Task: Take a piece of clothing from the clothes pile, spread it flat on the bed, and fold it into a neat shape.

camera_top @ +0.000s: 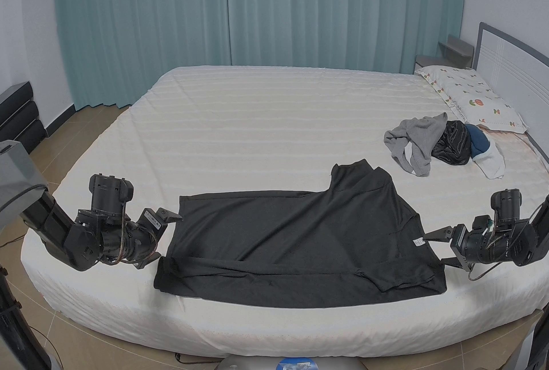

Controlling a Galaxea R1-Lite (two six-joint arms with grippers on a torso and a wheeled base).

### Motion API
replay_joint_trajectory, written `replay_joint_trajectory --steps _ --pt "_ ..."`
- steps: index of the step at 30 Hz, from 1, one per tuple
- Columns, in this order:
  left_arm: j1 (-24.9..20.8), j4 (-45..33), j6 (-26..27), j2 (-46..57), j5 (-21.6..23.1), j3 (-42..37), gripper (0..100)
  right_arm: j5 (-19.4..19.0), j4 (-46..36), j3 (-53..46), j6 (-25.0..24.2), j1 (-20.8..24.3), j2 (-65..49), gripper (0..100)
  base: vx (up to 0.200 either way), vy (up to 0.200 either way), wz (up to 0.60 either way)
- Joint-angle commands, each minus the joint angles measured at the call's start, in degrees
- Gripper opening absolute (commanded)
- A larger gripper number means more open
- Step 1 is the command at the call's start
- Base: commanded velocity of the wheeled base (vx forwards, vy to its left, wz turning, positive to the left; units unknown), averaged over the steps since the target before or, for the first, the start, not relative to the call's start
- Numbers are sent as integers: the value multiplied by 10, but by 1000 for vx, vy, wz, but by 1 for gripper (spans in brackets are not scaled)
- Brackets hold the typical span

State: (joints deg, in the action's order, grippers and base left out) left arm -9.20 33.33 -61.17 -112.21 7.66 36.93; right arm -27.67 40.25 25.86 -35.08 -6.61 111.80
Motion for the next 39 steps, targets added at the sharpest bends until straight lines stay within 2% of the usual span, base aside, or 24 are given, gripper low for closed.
replay_joint_trajectory --steps 1,5,11,18,23,28,29,34,39 --pt "-40 1 4 25 -4 -30 100 0 1 -2 0 -1 -1 100 0 0 0" --pt "-62 -12 16 19 -7 -41 100 0 1 -5 1 -1 2 100 0 0 0" --pt "-64 -55 49 -5 -14 -34 100 0 2 -6 1 1 3 100 0 0 0" --pt "-63 -51 61 -74 -80 -11 100 0 2 -7 2 1 4 100 0 0 0" --pt "-50 -50 58 -92 -93 13 100 1 2 -7 2 5 4 100 0 0 0" --pt "-7 -36 40 -95 -129 64 100 1 2 -6 2 6 5 100 0 0 0" --pt "2 -11 18 -96 -137 72 100 1 3 -6 2 7 5 100 0 0 0" --pt "11 65 -18 -111 -138 70 100 2 3 -7 2 10 5 100 0 0 0" --pt "22 92 -37 -115 -138 73 100 3 3 -7 2 8 6 100 0 0 0"
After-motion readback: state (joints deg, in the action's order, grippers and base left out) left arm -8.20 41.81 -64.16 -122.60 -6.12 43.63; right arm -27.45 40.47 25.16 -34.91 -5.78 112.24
